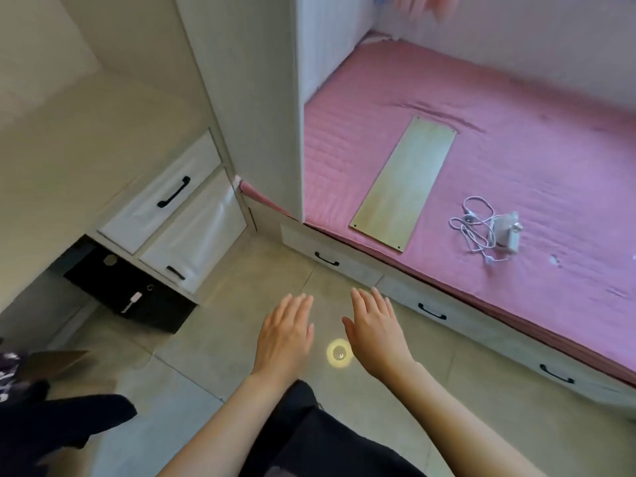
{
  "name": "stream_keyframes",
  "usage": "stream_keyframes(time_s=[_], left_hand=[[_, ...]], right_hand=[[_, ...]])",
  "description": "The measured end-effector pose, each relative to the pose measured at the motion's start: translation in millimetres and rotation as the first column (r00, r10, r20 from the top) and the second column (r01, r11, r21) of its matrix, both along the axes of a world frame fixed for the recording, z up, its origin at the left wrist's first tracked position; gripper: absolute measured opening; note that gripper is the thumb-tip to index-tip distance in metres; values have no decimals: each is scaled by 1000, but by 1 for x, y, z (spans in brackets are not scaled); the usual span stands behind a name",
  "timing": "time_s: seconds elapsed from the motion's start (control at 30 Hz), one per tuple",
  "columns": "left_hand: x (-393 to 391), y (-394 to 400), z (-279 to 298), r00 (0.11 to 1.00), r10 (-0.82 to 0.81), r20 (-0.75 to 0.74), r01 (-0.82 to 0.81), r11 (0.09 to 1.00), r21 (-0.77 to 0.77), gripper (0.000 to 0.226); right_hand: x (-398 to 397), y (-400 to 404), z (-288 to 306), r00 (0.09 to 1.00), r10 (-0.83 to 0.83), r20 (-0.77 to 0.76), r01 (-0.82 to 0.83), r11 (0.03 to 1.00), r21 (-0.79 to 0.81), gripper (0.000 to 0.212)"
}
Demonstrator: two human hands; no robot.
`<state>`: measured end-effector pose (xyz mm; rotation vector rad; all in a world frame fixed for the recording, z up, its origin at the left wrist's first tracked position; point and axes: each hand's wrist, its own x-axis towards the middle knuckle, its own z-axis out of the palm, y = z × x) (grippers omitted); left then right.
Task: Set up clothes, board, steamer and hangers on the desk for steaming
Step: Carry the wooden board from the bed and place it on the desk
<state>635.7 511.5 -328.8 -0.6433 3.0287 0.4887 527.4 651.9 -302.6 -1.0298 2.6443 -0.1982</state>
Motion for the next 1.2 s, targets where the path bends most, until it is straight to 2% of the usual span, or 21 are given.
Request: stream_keyframes(time_s=[0.4,0.63,0.97,1.2], left_hand=[[-183,-37,-1,961,-272,-50,272,962,-16,47],[-289,-68,-10,918,-393,49,395,917,-58,51],[-401,-56,-24,903,-408,133,408,912,32,51],[-463,-26,-36,938,-321,127,310,946,97,50]], right_hand=[[-143,2,-10,958,-287,12,286,957,43,59],[-225,-5,-24,926,-378,7,376,923,77,55],[-340,16,-33,915,-403,2,399,906,143,55],[-420,38,-48,942,-335,0,331,931,155,51]])
